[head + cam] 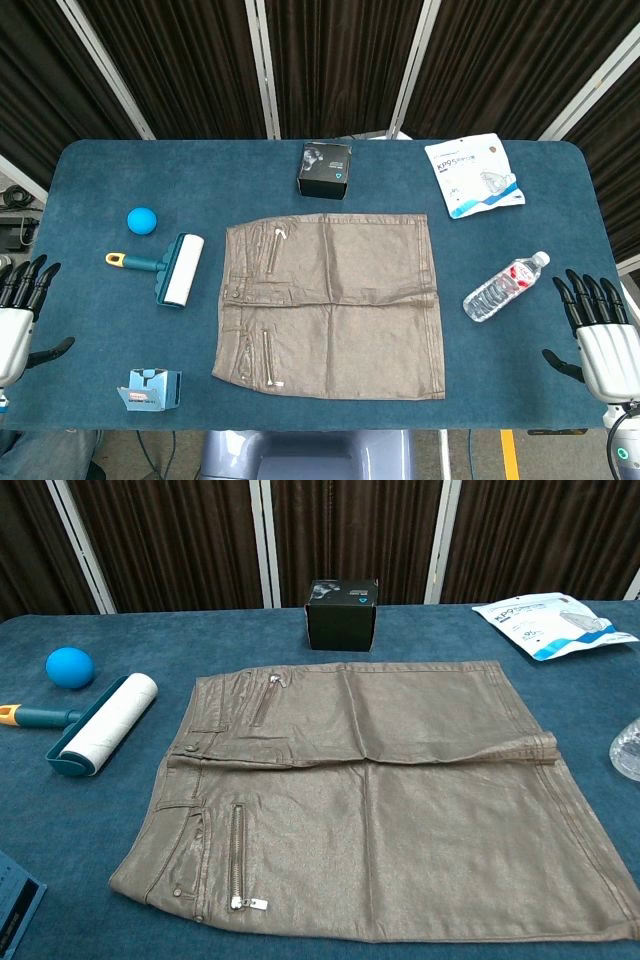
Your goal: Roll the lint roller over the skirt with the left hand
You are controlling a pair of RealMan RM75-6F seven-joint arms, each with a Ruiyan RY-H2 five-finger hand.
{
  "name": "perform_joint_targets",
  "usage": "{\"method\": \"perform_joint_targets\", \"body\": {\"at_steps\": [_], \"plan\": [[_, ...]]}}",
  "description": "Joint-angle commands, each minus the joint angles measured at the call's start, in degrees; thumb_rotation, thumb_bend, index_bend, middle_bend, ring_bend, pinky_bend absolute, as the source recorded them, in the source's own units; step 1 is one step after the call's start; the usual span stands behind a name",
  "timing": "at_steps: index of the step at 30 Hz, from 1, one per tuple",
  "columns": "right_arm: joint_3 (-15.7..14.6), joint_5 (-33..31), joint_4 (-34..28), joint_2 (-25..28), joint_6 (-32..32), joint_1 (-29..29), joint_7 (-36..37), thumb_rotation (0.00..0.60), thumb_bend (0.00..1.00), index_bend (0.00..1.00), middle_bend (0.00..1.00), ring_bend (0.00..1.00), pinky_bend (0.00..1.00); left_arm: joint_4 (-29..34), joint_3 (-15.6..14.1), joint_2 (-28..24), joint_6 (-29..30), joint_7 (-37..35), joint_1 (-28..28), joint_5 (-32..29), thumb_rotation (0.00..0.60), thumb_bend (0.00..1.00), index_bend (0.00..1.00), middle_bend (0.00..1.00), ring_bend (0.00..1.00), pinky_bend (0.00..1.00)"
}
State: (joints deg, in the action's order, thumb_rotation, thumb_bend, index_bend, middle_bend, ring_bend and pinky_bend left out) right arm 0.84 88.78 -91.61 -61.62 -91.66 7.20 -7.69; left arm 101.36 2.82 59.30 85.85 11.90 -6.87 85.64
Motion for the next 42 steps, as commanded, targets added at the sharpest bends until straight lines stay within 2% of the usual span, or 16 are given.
{"method": "perform_joint_targets", "body": {"at_steps": [1, 4, 6, 10, 12, 16, 19, 23, 31, 37, 42], "plan": [[0.29, 0.01, 0.06, 0.0, 0.1, -0.15, 0.32, 0.6, 0.0, 0.0, 0.0, 0.0, 0.0, -0.72, 0.19, 0.33, -0.69, -0.3, -0.26, -0.64, 0.6, 0.02, 0.0, 0.0, 0.0, 0.0], [0.65, 0.0, 0.0, 0.15, 0.22, -0.31, 0.86, 0.6, 0.0, 0.0, 0.0, 0.0, 0.0, -1.94, 0.74, 1.06, -2.69, -0.53, -1.22, -2.24, 0.6, 0.02, 0.0, 0.0, 0.0, 0.0], [0.97, -0.18, 0.2, 0.2, 0.33, -0.37, 1.1, 0.6, 0.0, 0.0, 0.0, 0.0, 0.0, -4.18, 2.29, 2.6, -5.13, -0.91, -2.99, -4.63, 0.6, 0.02, 0.0, 0.0, 0.0, 0.0], [1.78, -1.46, 0.45, 0.37, 1.49, -0.27, 1.88, 0.6, 0.0, 0.0, 0.0, 0.0, 0.0, -13.35, 5.88, 8.35, -16.27, -2.3, -9.56, -12.57, 0.6, 0.04, 0.0, 0.0, 0.0, 0.0], [2.16, -2.15, 0.52, 0.39, 2.1, -0.16, 1.72, 0.6, 0.0, 0.0, 0.0, 0.0, 0.0, -18.54, 6.46, 11.21, -19.59, -1.81, -12.11, -13.64, 0.6, 0.05, 0.0, 0.0, 0.0, 0.0], [2.89, -3.69, 0.74, 0.09, 3.78, 0.28, 0.92, 0.6, 0.0, 0.0, 0.0, 0.0, 0.0, -30.17, 6.61, 18.36, -26.77, -4.32, -16.9, -14.41, 0.6, 0.17, 0.08, 0.0, 0.0, 0.04], [3.37, -4.94, 1.21, -0.36, 4.92, 0.51, -0.06, 0.6, 0.0, 0.0, 0.0, 0.0, 0.0, -38.94, 6.55, 23.27, -31.65, -6.88, -20.06, -14.58, 0.6, 0.3, 0.22, 0.08, 0.02, 0.12], [3.87, -6.42, 1.68, -0.61, 6.09, 0.59, -0.26, 0.6, 0.0, 0.0, 0.0, 0.0, 0.0, -46.3, 6.14, 27.55, -36.05, -10.35, -22.29, -14.7, 0.6, 0.38, 0.27, 0.12, 0.07, 0.17], [4.51, -7.6, 2.54, -0.75, 7.16, 0.61, -0.19, 0.6, 0.0, 0.0, 0.0, 0.0, 0.0, -54.96, 5.65, 32.85, -37.48, -16.04, -24.4, -12.8, 0.6, 0.41, 0.29, 0.13, 0.09, 0.18], [4.62, -7.73, 2.89, -0.85, 7.75, 0.64, -0.13, 0.6, 0.0, 0.0, 0.0, 0.0, 0.0, -57.19, 5.64, 34.47, -37.32, -18.88, -25.29, -11.81, 0.6, 0.41, 0.29, 0.12, 0.11, 0.2], [4.85, -8.02, 3.07, -0.84, 8.07, 0.6, -0.07, 0.6, 0.0, 0.0, 0.0, 0.0, 0.0, -57.67, 5.23, 35.18, -38.35, -18.38, -26.05, -11.6, 0.6, 0.41, 0.29, 0.12, 0.13, 0.22]]}}
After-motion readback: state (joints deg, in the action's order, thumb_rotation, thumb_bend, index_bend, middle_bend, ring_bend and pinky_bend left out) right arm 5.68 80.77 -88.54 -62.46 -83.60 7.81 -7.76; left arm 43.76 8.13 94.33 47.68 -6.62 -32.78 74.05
